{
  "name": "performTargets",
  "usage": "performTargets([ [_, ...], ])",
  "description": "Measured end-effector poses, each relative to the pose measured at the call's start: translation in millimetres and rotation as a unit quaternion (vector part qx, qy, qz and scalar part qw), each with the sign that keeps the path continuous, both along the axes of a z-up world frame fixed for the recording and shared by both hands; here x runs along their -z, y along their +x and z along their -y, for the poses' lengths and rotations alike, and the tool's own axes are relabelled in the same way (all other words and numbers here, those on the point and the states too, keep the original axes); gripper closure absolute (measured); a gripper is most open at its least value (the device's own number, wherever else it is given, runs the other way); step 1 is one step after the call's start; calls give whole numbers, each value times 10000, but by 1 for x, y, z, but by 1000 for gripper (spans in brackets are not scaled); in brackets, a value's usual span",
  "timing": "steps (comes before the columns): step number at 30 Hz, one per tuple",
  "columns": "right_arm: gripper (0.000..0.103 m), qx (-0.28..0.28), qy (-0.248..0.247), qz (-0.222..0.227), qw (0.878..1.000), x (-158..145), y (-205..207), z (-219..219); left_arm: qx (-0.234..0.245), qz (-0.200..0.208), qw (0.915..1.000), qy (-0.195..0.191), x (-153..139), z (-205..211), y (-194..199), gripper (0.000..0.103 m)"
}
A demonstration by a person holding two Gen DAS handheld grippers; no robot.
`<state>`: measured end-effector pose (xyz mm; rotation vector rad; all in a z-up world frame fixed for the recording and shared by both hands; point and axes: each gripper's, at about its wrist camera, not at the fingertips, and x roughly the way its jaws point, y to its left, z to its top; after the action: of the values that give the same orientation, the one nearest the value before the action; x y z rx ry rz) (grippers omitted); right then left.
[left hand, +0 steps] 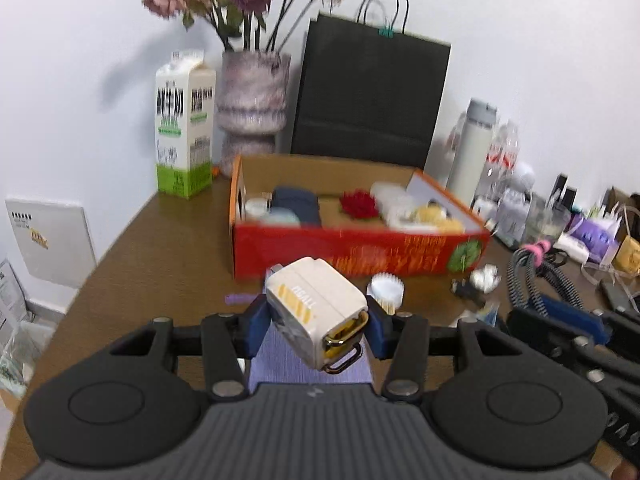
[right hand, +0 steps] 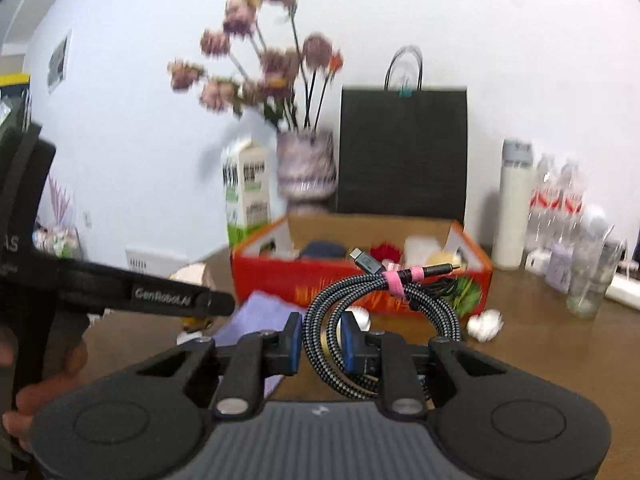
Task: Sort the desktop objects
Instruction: 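Drop the cable into the box with the right tool while the left drops the charger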
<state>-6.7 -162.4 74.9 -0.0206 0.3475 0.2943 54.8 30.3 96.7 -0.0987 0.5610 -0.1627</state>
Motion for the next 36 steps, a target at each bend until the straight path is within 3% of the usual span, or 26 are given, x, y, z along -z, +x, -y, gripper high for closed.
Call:
performTargets([
  [6, 85, 18, -53, 642, 9979, -53, 32, 10, 21, 377, 9993, 17, -51, -3, 50, 53],
  [10, 85, -30, -74, 568, 9984, -76, 95, 13, 210, 233, 9995, -63, -67, 1, 107, 53],
  [12, 85, -138, -118, 239, 9995, -79, 135, 10, 266, 115, 9996, 13, -64, 7, 139, 53],
  [16, 84, -488, 295, -623, 9964, -65, 217, 8, 346, -427, 9985, 73, -38, 15, 206, 53],
  [20, 84, -443, 852, -1696, 9808, -27, 292, 13, 331, -1114, 9932, 39, 2, 30, 245, 53],
  [25, 84, -85, 1730, -2580, 9505, 21, 342, 32, -5, -1709, 9852, -132, 36, 33, 272, 53],
  [28, 82, 115, 1502, -2916, 9446, 38, 349, 25, -87, -1547, 9879, -23, 26, 35, 265, 47],
  [29, 79, 139, 1346, -2993, 9445, 39, 346, 21, -100, -1476, 9890, -38, 20, 34, 262, 44],
  [31, 63, 135, 1130, -3066, 9450, 38, 344, 18, -159, -1271, 9918, -25, 4, 27, 253, 16],
  [33, 40, 176, 1013, -2947, 9500, 27, 336, 20, -374, -1141, 9927, 75, -10, 20, 245, 0],
  [36, 22, 296, 639, -2695, 9604, 2, 323, 25, -737, -1176, 9889, 531, -23, 17, 234, 0],
])
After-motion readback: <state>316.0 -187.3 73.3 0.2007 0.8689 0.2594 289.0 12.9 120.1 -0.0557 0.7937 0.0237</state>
